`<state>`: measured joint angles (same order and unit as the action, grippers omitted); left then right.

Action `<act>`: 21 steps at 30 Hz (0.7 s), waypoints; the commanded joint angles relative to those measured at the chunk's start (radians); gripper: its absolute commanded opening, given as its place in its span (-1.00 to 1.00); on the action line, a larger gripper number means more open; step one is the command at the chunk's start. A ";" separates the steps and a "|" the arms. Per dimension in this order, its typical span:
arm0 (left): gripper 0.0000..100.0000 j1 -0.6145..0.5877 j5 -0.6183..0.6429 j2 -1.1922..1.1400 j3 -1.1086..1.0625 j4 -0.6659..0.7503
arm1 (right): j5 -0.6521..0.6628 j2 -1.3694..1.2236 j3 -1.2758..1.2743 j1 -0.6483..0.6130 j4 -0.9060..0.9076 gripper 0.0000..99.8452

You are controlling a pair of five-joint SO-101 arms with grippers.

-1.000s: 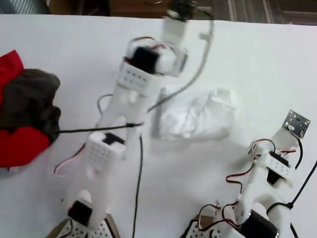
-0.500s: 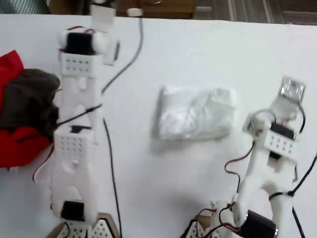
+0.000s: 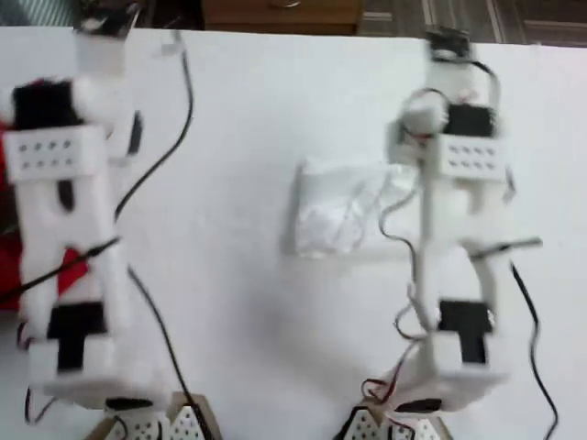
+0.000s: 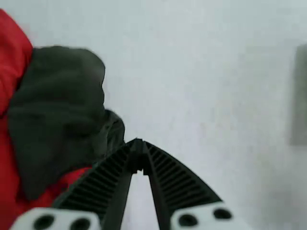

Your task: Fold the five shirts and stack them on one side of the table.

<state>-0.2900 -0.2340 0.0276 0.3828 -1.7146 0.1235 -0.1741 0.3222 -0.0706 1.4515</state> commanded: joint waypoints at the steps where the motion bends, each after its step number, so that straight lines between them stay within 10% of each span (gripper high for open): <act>1: -0.95 -0.104 -0.055 0.166 -0.305 0.106 | 0.130 -0.142 0.167 -0.102 0.082 -0.96; 12: -0.95 -0.218 -0.140 0.311 -0.773 0.339 | 0.244 -0.384 0.209 -0.110 0.157 -0.96; 21: -0.95 -0.196 -0.135 0.310 -1.144 0.818 | 0.241 -0.380 0.195 -0.082 0.320 -0.96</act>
<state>-0.4971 -0.3690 0.3023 -0.6713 -1.0518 0.3598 -0.5700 0.4879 -0.1857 1.7200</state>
